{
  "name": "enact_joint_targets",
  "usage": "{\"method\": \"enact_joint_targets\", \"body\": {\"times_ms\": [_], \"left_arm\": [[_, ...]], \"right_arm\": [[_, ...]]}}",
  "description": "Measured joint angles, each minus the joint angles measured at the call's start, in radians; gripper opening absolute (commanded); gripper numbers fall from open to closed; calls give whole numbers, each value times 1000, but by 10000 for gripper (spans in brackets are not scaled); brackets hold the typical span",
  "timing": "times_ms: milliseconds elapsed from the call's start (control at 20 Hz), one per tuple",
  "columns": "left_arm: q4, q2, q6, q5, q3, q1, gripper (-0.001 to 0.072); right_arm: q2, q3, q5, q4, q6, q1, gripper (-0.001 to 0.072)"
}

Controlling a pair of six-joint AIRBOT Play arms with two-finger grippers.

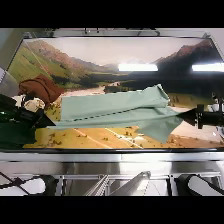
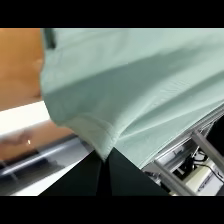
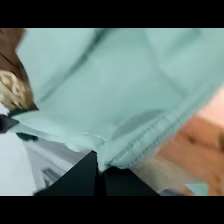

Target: Fold the shirts.

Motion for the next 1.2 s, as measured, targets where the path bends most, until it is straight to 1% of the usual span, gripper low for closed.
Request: {"method": "enact_joint_targets", "body": {"times_ms": [150,350,500,650,700,750,800,850,950,1000,1050,1100,1150,1200], "left_arm": [[-36,-37,-12,-31,115,-48,23],[-52,-186,-47,-61,319,-118,23],[-59,-323,-82,-84,465,-140,22],[-60,-442,-103,-89,578,-153,27],[-60,-479,-106,-82,611,-160,44],[-60,-509,-110,-71,638,-166,217],[-60,-535,-111,-62,661,-174,301],[-60,-556,-118,-51,682,-180,301],[-62,-582,-122,-30,726,-189,310],[-63,-589,-129,-11,756,-191,322],[-64,-592,-134,13,788,-192,479],[-64,-591,-142,40,824,-192,706],[-65,-585,-154,61,856,-192,704],[-65,-575,-163,78,890,-192,703]], "right_arm": [[-72,55,-124,95,-26,97,17],[-255,178,-310,238,-111,213,17],[-413,296,-386,323,-170,261,18],[-544,379,-418,357,-196,283,18],[-573,393,-422,360,-203,287,18],[-599,405,-426,359,-206,290,31],[-616,414,-426,348,-210,292,186],[-627,420,-424,332,-211,293,316],[-639,441,-387,293,-214,286,323],[-639,460,-349,266,-215,275,421],[-634,483,-311,237,-213,261,578],[-621,512,-269,194,-202,242,674],[-605,541,-238,147,-179,224,695],[-588,573,-217,88,-152,203,695]]}}
